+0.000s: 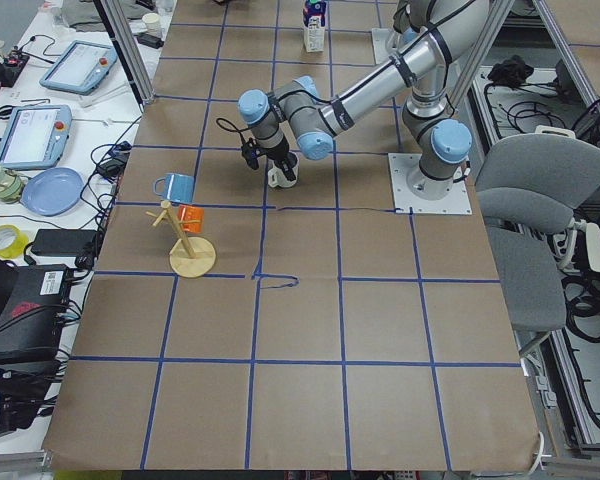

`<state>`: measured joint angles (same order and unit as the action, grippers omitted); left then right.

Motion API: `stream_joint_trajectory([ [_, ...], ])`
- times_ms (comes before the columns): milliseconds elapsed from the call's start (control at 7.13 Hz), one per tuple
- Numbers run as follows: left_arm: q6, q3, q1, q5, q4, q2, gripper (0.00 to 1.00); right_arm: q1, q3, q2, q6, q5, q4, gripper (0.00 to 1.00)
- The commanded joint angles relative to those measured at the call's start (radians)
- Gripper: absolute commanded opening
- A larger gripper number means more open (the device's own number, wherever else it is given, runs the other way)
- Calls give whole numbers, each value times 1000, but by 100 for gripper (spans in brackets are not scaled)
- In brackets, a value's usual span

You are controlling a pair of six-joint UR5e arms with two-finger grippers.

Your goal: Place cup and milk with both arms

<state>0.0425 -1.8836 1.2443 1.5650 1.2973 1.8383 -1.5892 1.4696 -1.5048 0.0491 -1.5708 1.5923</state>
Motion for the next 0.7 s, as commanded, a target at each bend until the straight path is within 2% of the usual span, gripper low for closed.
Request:
stream_joint_trajectory([
  [0,8,3,1,-2,0,-1,0,0,0,0,0,0,0,100],
  [280,124,26,10,-3,-3,-8,0,0,0,0,0,0,0,100],
  [421,157,72,20,-8,0,-13,0,0,0,0,0,0,0,100],
  [561,269,122,33,-43,6,-25,0,0,0,0,0,0,0,100],
])
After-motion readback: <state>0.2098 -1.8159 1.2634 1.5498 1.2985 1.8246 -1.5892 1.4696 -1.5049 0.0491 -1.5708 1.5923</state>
